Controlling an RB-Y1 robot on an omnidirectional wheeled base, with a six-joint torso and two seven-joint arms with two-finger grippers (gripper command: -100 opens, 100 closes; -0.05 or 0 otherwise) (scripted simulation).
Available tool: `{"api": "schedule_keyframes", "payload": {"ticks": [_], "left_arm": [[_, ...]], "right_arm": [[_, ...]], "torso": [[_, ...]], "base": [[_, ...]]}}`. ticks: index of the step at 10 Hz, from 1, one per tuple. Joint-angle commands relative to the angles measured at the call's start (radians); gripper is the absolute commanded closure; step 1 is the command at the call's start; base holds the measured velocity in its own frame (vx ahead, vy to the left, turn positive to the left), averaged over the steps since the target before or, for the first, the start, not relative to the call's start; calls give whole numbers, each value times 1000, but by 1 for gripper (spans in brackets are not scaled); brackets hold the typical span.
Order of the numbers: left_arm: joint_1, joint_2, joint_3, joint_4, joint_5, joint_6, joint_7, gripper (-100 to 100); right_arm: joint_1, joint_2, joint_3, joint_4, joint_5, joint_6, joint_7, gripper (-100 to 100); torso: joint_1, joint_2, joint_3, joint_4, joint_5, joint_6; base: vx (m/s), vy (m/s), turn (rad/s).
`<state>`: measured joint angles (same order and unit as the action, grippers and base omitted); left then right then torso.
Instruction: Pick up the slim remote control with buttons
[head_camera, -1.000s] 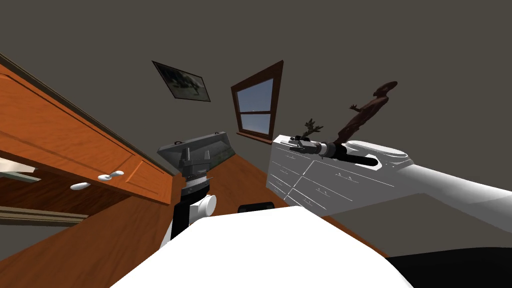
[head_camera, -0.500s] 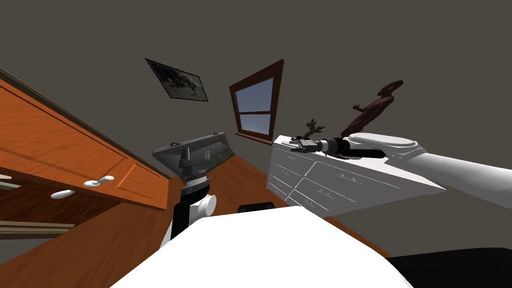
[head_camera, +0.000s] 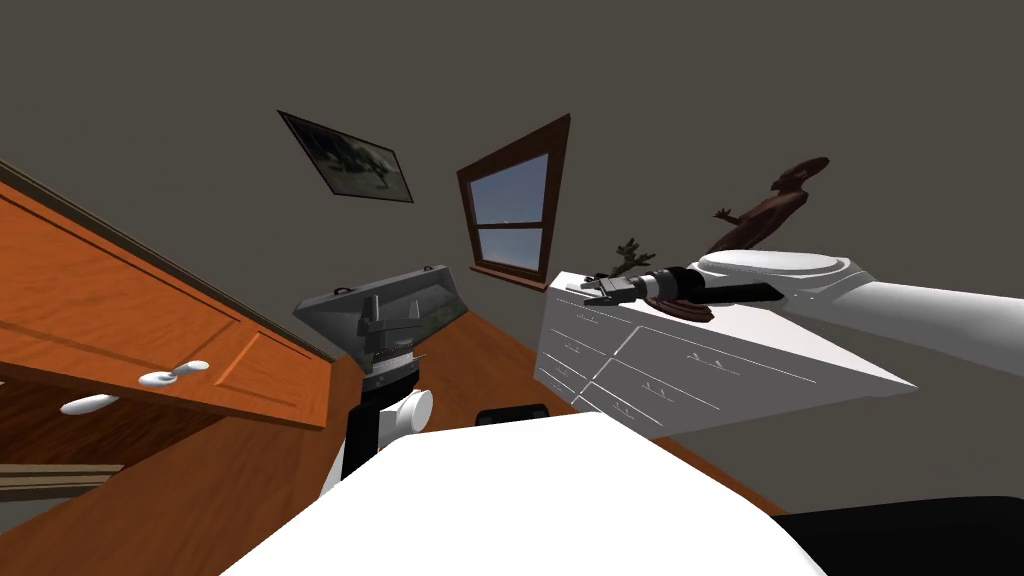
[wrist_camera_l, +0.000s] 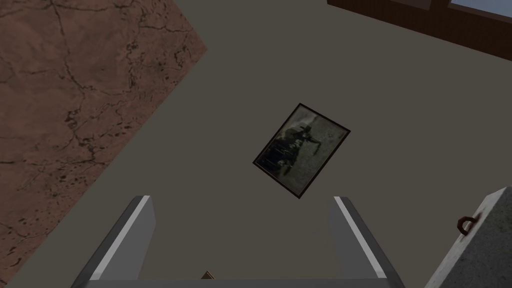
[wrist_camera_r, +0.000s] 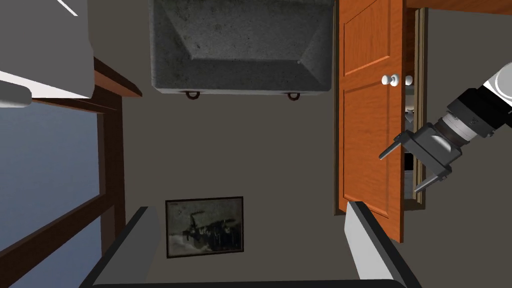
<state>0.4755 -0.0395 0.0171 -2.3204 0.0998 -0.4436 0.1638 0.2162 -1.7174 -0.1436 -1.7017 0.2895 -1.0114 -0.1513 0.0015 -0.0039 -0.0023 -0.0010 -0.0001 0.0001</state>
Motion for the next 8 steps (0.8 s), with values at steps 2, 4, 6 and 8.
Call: {"api": "schedule_keyframes", "payload": {"ticks": [2, 4, 6, 8], "left_arm": [[0, 0, 0, 0, 0, 0, 0, 0], [0, 0, 0, 0, 0, 0, 0, 0], [0, 0, 0, 0, 0, 0, 0, 0], [0, 0, 0, 0, 0, 0, 0, 0]], "right_arm": [[8, -64, -3, 9, 13, -11, -11, -100], [11, -132, 8, 29, 41, -29, -30, -100], [16, -182, 19, 48, 68, -47, -50, -100], [16, -221, 19, 48, 68, -47, -50, -100]], "torso": [[0, 0, 0, 0, 0, 0], [0, -1, 0, 0, 0, 0], [0, 1, 0, 0, 0, 0], [0, 0, 0, 0, 0, 0]], "base": [[52, 21, -25], [71, 36, -54], [41, 22, -26], [52, 25, -24]]}}
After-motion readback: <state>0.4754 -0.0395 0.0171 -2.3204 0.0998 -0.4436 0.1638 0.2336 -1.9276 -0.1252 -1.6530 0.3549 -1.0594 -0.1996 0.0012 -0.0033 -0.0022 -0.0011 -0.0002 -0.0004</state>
